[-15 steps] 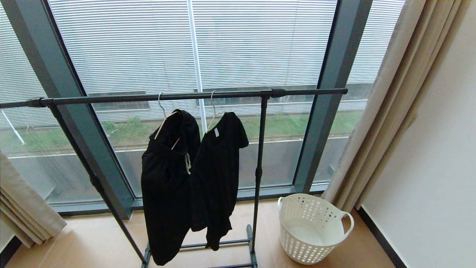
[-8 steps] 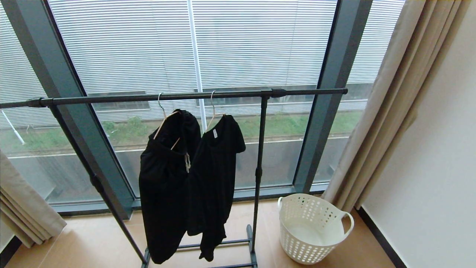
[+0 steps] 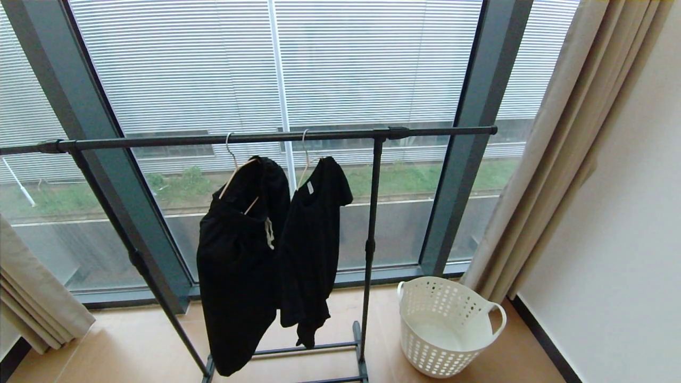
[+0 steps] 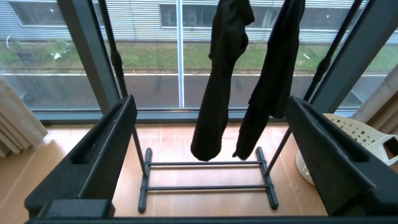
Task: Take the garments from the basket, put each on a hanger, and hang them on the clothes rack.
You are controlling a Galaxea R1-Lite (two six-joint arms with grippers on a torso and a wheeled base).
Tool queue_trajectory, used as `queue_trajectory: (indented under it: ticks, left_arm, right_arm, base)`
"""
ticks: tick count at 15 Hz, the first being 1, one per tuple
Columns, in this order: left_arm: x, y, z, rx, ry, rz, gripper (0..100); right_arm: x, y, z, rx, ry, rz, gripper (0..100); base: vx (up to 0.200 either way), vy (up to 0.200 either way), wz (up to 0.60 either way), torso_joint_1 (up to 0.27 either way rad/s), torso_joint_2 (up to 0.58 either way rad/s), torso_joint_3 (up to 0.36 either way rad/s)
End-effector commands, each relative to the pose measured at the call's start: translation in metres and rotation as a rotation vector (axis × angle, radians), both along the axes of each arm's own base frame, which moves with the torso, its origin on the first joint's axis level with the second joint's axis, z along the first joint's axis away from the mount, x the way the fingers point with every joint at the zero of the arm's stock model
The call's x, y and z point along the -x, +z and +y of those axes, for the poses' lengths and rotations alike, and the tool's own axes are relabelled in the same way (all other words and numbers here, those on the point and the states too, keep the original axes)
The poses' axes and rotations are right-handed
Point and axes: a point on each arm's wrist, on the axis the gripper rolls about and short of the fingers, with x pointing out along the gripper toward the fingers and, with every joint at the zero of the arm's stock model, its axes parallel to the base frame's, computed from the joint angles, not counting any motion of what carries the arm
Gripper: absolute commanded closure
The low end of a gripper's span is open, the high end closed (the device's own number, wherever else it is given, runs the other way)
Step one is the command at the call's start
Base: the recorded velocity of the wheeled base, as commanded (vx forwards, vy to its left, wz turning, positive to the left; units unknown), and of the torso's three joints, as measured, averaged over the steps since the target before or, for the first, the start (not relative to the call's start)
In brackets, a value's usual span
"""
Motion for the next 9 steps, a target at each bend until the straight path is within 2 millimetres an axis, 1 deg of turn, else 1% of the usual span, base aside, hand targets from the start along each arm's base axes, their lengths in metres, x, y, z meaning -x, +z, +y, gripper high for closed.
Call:
queue_trajectory:
  ticks: [1,9]
  left_arm:
    - [-0.0001,0.0,0.0,0.0,0.001,0.001,0]
    - [-0.0001,-0.0001,0.0,0.0,0.001,0.002,0]
  right_arm:
    - [-0.0001,0.0001,0.0,0.0,0.0,0.0,0]
    - [-0.0001,0.0001,0.0,0.001,0.0,0.0,0]
  base:
    - [0.0,0.0,0.0,0.0,0.0,0.0]
    - [0.0,0.0,0.0,0.0,0.0,0.0]
